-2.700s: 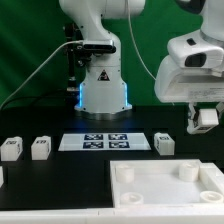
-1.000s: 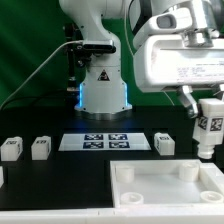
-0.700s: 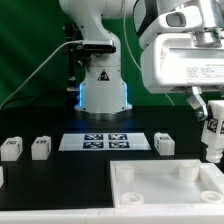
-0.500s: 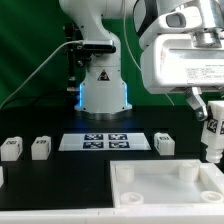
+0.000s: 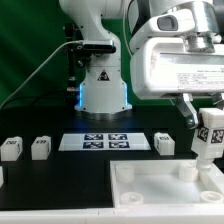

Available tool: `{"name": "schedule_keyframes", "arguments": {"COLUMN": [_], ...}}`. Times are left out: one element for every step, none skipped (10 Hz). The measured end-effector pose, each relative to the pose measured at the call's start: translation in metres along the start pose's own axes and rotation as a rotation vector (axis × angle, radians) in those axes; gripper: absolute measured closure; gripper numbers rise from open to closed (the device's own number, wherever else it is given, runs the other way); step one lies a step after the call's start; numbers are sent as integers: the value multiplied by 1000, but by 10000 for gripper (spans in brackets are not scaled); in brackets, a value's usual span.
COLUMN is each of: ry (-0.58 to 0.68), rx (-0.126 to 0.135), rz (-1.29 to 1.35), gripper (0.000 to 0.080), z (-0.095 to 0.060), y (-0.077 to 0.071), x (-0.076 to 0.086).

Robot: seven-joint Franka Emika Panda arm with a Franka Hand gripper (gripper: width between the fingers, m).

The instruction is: Assemble one leg

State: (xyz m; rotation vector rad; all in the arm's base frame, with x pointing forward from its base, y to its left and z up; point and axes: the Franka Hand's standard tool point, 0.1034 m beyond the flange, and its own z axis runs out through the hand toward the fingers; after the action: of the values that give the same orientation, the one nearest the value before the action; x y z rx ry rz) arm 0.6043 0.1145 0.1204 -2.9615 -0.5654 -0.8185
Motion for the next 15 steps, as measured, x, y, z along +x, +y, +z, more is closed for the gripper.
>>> {"name": "schedule_keyframes", "arguments": {"ry": [-3, -6, -11, -13, -8, -4, 0, 2, 2, 7, 19, 17, 15, 19, 35], "rx": [2, 5, 8, 10, 11, 12, 11, 11, 10, 6, 1, 0, 1, 1, -3], "rz": [0, -2, -3, -5, -7, -8, -9, -8, -8, -8, -12, -12, -11, -12, -12], "gripper": [506, 506, 506, 506, 506, 506, 506, 506, 506, 506, 506, 506, 506, 506, 506], "z": [5, 12, 17, 23, 25, 26, 28, 29, 30, 32, 35, 39, 42, 44, 45], "y": [-2, -5, -8, -9, -10, -11, -11, -10, -9, -7, -4, -4, -4, -5, -5], "x": [-5, -9, -12, -12, -7, -3, 0, 2, 2, 1, -1, -6, -9, -10, -9]}}
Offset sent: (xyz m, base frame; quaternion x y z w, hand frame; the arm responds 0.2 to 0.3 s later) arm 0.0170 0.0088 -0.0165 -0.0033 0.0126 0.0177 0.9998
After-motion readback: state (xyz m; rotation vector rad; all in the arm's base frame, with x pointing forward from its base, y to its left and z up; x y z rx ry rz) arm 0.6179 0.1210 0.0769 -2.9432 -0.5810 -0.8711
